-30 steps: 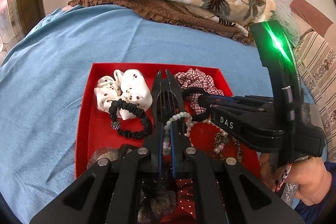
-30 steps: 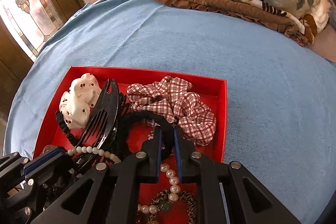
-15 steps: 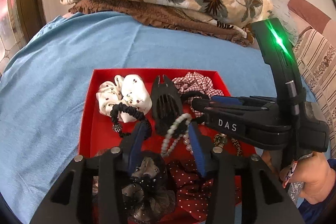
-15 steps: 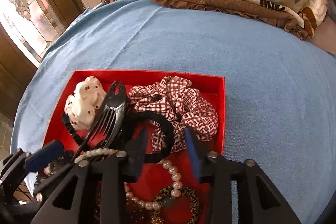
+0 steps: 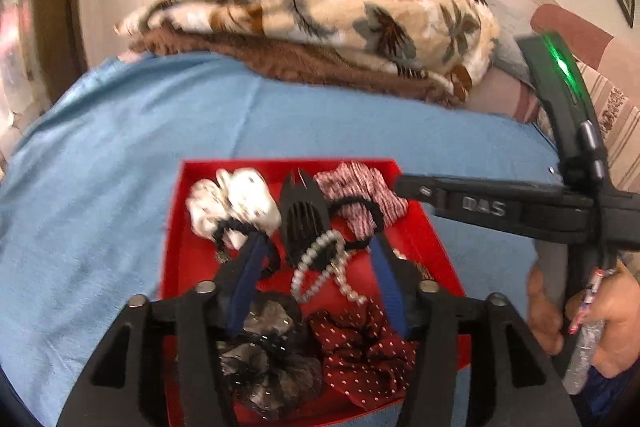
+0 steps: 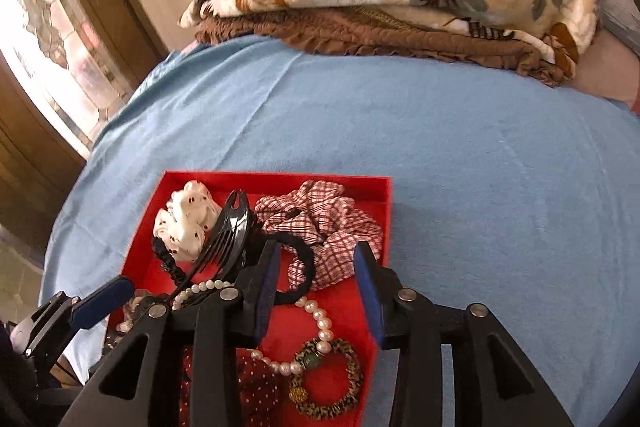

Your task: Organize jewelry

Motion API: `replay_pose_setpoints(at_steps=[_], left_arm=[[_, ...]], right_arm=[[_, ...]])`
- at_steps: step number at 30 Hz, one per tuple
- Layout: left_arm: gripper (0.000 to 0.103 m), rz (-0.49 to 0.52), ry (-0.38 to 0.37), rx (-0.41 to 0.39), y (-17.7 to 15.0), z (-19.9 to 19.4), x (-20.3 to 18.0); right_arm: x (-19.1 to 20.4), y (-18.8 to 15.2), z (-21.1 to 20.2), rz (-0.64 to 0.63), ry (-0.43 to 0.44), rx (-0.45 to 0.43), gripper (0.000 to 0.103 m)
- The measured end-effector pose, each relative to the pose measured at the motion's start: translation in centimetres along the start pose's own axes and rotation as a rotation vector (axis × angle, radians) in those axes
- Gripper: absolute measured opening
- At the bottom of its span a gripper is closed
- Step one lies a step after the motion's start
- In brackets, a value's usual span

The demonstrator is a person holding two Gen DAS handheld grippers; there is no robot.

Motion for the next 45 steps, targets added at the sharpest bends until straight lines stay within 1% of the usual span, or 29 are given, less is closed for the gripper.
replay_pose_setpoints(at_steps=[1,2,4,5,6,7,9,11,14,15,17,19,21,22,24,27,29,31,33,37,39,45], left_arm=[[0.073,0.004,0.04,-0.045,0.1,-0.8,0.0],[0.078,0.007,0.072,-0.078,0.2,-1.3,0.0],[0.094,0.024,0.202,-0.207,0.4,-3.3,0.0],[0.097,0.032,0.243,-0.249,0.5,-4.0,-0.1],[0.102,0.043,0.302,-0.304,0.6,-5.0,-0.2],[0.103,0.048,0.366,-0.354,0.5,-6.0,-0.4],[0.103,0.042,0.421,-0.405,0.5,-7.3,-0.4],[0.103,0.01,0.422,-0.456,0.5,-8.6,-0.4],[0.103,-0.062,0.393,-0.462,0.0,-10.5,-0.1],[0.103,-0.079,0.407,-0.466,-0.4,-11.0,-0.2],[0.103,-0.094,0.472,-0.476,-1.7,-12.2,-0.9],[0.103,-0.096,0.531,-0.476,-3.2,-13.4,-1.8],[0.103,-0.095,0.568,-0.495,-4.6,-14.5,-2.8],[0.103,-0.099,0.574,-0.508,-5.4,-15.1,-3.4],[0.103,-0.117,0.571,-0.508,-6.5,-16.1,-4.3],[0.103,-0.137,0.527,-0.449,-7.8,-16.7,-5.3],[0.103,-0.139,0.497,-0.403,-8.5,-16.8,-6.0],[0.103,-0.137,0.47,-0.353,-9.0,-16.8,-6.7],[0.103,-0.135,0.456,-0.323,-9.2,-16.6,-7.2],[0.103,-0.136,0.459,-0.291,-9.7,-16.5,-8.0],[0.103,-0.14,0.452,-0.263,-9.7,-16.2,-8.0],[0.103,-0.12,0.456,-0.195,-10.0,-15.4,-8.5]], right_arm=[[-0.4,-0.2,-0.7,0.015,0.004,-0.011,0.043],[-0.8,-0.3,-1.2,0.027,0.009,-0.02,0.046],[-1.5,-0.9,-2.5,0.053,0.019,-0.041,0.049],[-1.6,-1.1,-2.9,0.062,0.022,-0.047,0.05],[-1.9,-1.6,-3.5,0.073,0.025,-0.054,0.051],[-2.2,-2.1,-4.0,0.081,0.027,-0.059,0.052],[-2.8,-3.4,-5.1,0.09,0.025,-0.064,0.052],[-3.1,-4.8,-6.0,0.083,0.016,-0.068,0.052],[-3.6,-7.2,-7.7,0.067,-0.006,-0.082,0.053],[-3.9,-8.0,-8.2,0.066,-0.013,-0.087,0.053],[-4.4,-9.7,-9.2,0.068,-0.019,-0.096,0.059],[-4.7,-11.3,-10.1,0.055,-0.034,-0.1,0.06],[-4.7,-12.5,-10.7,0.029,-0.053,-0.102,0.06],[-4.6,-13.0,-10.9,0.015,-0.062,-0.103,0.061],[-4.5,-14.1,-11.5,-0.012,-0.082,-0.108,0.063],[-4.4,-15.2,-12.5,-0.023,-0.085,-0.125,0.063],[-4.1,-15.7,-13.1,-0.038,-0.083,-0.14,0.07],[-3.6,-16.3,-13.9,-0.071,-0.106,-0.17,0.072],[-3.2,-17.0,-14.6,-0.099,-0.127,-0.196,0.074],[-2.8,-17.9,-15.8,-0.141,-0.151,-0.236,0.078],[-2.8,-18.1,-16.2,-0.141,-0.158,-0.244,0.079],[-3.4,-19.1,-16.2,-0.105,-0.179,-0.231,0.081]])
Point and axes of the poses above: each gripper's, at about its wrist camera, not at the fingertips, and z roughly the way its jaws point, x to its left, y to its top, the point moved 2 cm from there along z, roughly the way its jaws point, and after that the axes turned 2 degrees about z, right-handed, at the moved point
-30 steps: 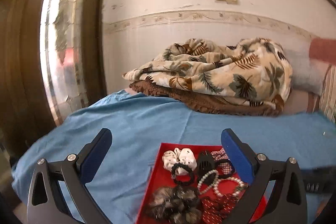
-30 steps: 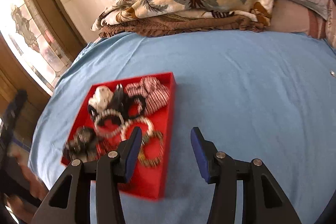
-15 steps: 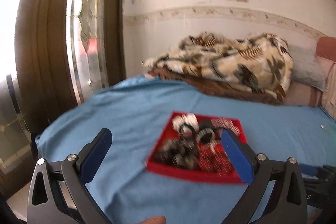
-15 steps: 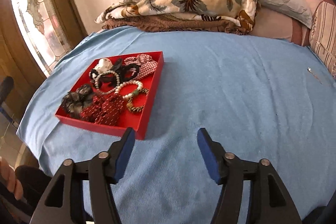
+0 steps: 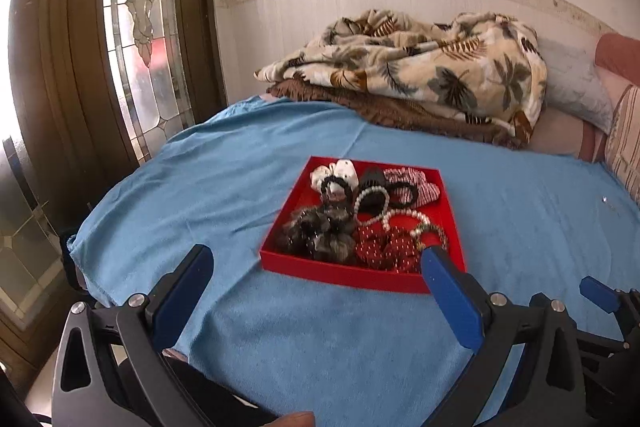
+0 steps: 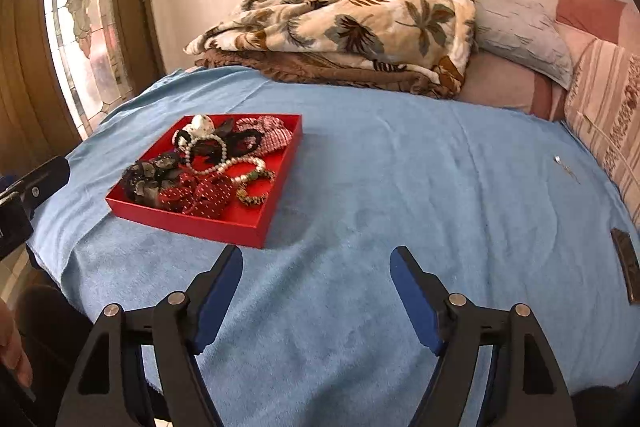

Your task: Organize jewelry

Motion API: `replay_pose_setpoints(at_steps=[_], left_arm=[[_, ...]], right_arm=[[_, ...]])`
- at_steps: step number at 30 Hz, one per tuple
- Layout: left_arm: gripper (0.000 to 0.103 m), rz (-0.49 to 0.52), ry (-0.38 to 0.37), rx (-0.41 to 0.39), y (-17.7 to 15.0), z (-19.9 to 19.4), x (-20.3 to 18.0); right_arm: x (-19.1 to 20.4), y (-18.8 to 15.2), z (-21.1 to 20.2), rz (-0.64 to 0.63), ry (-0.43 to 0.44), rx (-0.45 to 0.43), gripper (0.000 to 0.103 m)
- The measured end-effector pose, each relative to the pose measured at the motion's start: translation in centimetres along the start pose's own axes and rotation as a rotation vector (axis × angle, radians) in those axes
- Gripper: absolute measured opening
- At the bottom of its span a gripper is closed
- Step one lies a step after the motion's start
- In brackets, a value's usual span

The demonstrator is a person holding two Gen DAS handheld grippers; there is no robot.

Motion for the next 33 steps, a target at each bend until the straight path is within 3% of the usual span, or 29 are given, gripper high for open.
replay_pose_setpoints(at_steps=[16,33], left_arm=[[0.103,0.044,-0.062,0.125,-1.6,2.4,-1.7],[0.103,0.046,-0.104,0.182,-2.7,3.9,-1.9]], right_arm=[[-0.6,-0.9,1.6,0.02,-0.034,0.056,0.083],[0.3,-1.3,2.6,-0.004,-0.047,0.085,0.084]])
Point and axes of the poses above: each gripper's, at about its wrist camera, not at the fingertips, and z roughly the way its jaws point, x to its left, y to its top, the point moved 2 cm from there along z, roughly the way its jaws point, and after that the axes turned 2 degrees about z, right-handed, at the moved point
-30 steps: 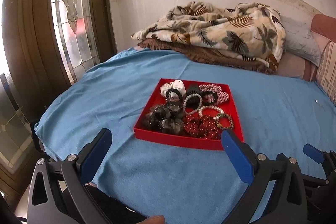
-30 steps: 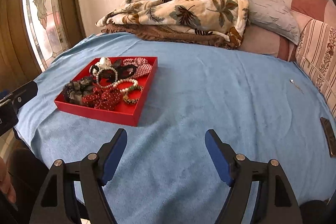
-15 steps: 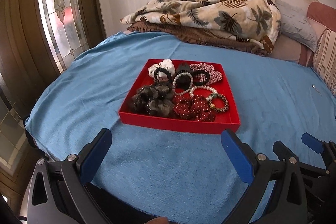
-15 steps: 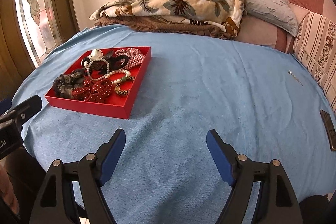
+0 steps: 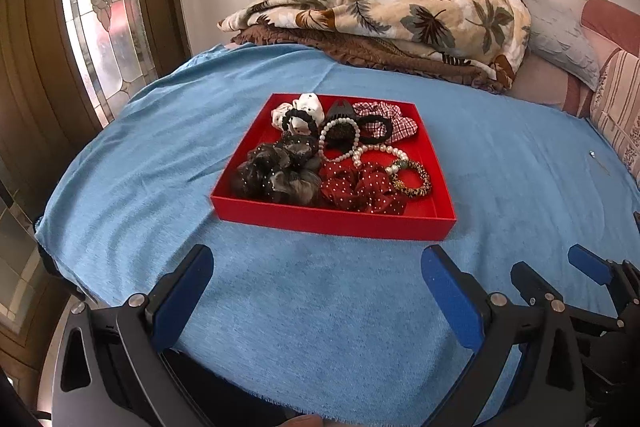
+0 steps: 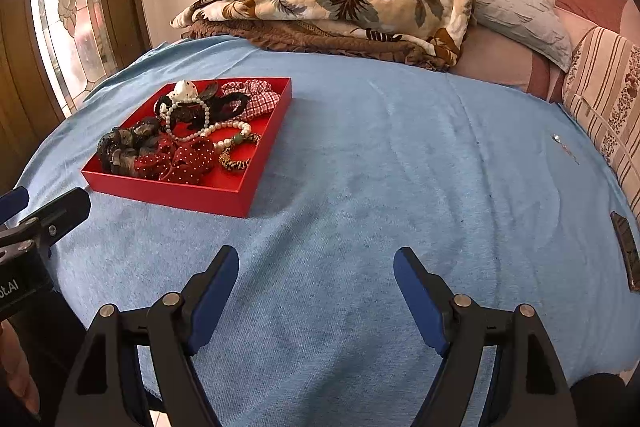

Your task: Organize jewelry

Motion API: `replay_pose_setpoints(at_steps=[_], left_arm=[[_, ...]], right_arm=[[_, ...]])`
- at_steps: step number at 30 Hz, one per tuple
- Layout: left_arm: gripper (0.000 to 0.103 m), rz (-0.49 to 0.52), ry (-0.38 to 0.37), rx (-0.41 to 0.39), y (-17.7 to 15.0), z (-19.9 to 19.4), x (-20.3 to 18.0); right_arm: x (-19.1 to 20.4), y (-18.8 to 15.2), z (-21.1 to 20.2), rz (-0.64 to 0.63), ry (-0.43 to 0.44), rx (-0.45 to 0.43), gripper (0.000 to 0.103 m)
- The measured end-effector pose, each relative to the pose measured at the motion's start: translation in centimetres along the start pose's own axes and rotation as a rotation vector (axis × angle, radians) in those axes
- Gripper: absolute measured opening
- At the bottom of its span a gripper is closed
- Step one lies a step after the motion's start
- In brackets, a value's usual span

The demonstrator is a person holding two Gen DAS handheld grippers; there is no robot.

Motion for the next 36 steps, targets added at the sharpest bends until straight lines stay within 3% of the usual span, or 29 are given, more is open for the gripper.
replay_pose_setpoints(at_steps=[36], left_arm=[[0.103,-0.037,-0.03,0.063,-0.9,1.4,1.0]], right_arm=[[0.6,-0.5,0.4,-0.029,-0.01,0.023,0.086]])
Point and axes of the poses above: each gripper's, at about its wrist camera, not at the fingertips, and z roughly the way its jaws point, x to its left, y to its top, the point moved 2 cm from there along z, roughly the way its jaws point, and after that the axes turned 2 degrees about z, right-handed, at the moved point
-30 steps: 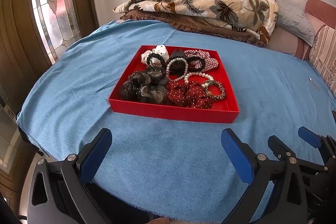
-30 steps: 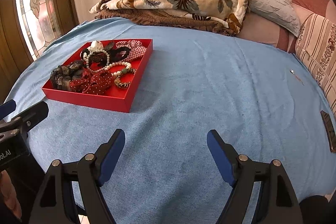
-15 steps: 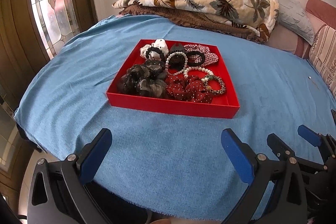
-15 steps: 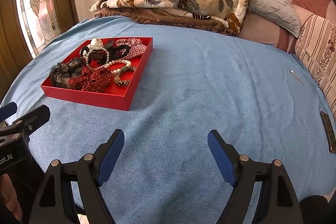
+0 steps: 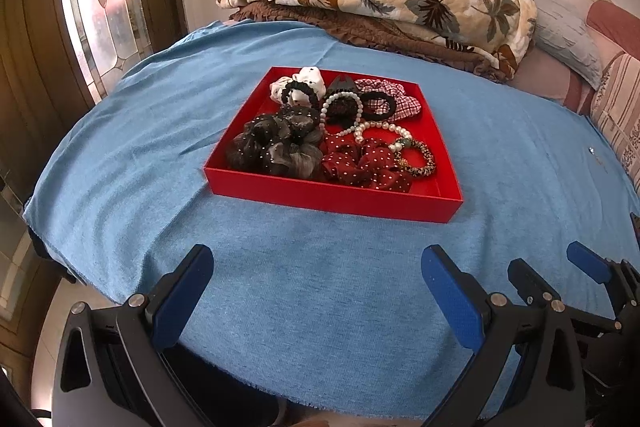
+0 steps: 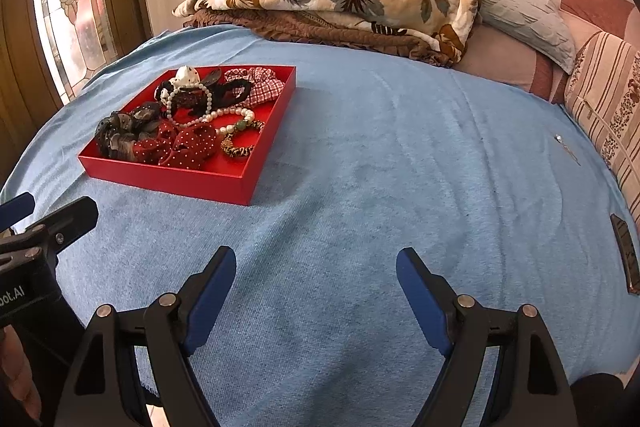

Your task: Organize jewelry

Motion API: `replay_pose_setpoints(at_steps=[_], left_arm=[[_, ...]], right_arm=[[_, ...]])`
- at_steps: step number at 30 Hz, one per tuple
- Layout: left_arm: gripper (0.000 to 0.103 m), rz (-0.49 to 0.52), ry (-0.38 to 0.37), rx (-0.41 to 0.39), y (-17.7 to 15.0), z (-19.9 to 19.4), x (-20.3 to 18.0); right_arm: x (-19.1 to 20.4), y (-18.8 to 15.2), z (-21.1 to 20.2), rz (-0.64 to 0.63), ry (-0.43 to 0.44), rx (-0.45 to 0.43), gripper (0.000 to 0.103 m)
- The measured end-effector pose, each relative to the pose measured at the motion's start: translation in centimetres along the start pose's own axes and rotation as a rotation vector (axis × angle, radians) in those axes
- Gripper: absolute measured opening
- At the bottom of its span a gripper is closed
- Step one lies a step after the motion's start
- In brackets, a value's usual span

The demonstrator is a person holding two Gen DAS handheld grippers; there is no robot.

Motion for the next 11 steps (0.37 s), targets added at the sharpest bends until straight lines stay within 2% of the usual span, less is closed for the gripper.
replay_pose_setpoints(at_steps=[11], left_arm=[[0.103,-0.034,0.057,0.008,0.4,0.2,1.4]], right_arm=[[0.9,-0.3,0.2,-0.024,0.036,0.002,0.086]])
Point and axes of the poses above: each gripper's, at about its wrist camera, not at the fingertips, and z roughly the way its jaws point, x to its left, y to its top, the point moved 2 cm from there along z, roughly the way its jaws point, and after that the axes turned 2 degrees about z, right-handed, at the moved point
